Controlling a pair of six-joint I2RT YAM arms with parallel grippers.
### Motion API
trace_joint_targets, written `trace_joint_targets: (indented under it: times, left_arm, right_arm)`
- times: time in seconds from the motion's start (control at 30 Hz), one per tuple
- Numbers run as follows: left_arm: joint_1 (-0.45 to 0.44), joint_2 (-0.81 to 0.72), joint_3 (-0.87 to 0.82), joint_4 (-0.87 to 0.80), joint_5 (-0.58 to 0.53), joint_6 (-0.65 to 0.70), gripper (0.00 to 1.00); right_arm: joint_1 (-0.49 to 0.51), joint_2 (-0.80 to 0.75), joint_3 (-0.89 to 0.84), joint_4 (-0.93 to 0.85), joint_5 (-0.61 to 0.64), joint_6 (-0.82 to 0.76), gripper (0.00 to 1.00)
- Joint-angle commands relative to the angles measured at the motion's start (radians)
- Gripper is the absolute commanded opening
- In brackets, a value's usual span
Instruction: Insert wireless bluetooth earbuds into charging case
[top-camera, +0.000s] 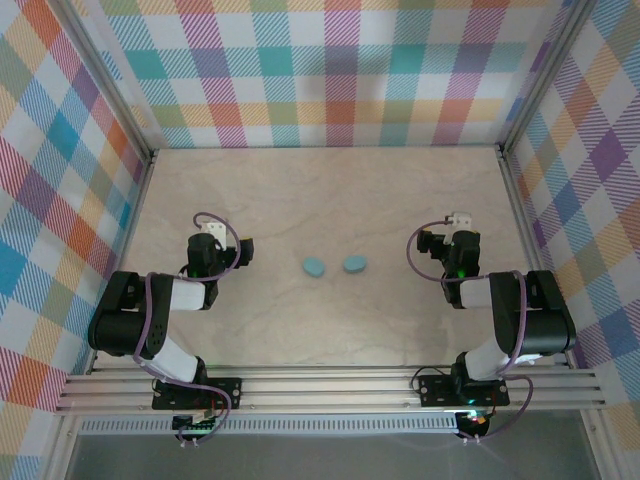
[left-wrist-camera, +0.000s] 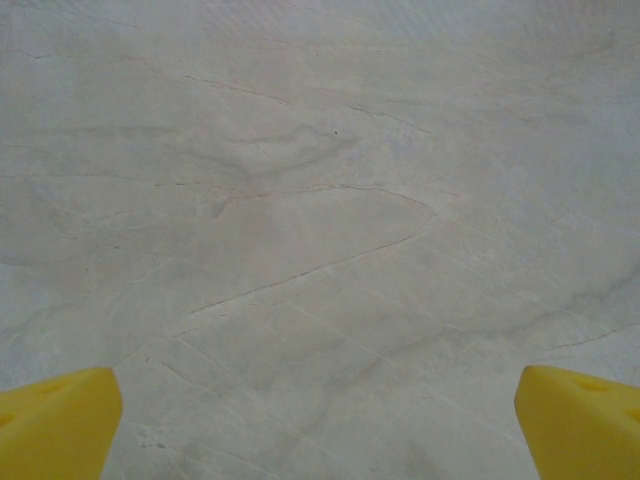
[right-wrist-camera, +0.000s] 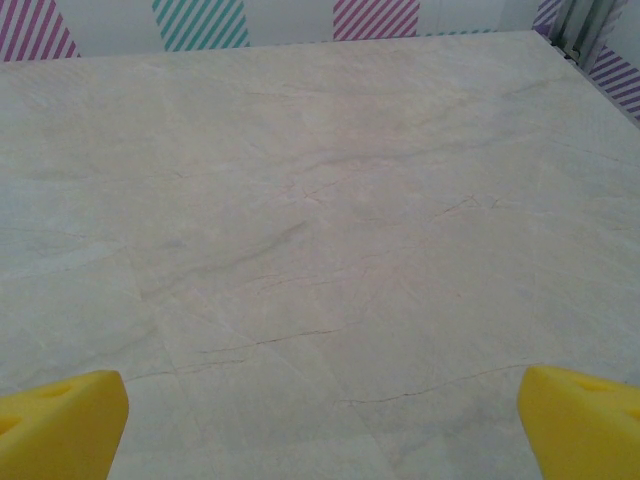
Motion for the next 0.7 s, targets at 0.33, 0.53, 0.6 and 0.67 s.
trace_joint_targets:
  times: [0.33, 0.53, 0.6, 0.67]
  left_arm:
    - [0.013, 0.002, 0.007, 0.042, -0.009, -0.010, 1.00]
    - [0.014, 0.002, 0.009, 0.042, -0.009, -0.009, 1.00]
    - [0.013, 0.002, 0.008, 0.042, -0.009, -0.009, 1.00]
    - [0.013, 0.002, 0.008, 0.042, -0.009, -0.010, 1.00]
  right_arm:
    - [-0.005, -0.005, 0.014, 0.004, -0.014, 0.012, 1.00]
    - [-0.006, -0.001, 0.020, -0.005, -0.016, 0.014, 1.00]
    - [-0.005, -0.003, 0.017, -0.002, -0.017, 0.013, 1.00]
    - [-0.005, -0.005, 0.015, 0.002, -0.017, 0.013, 1.00]
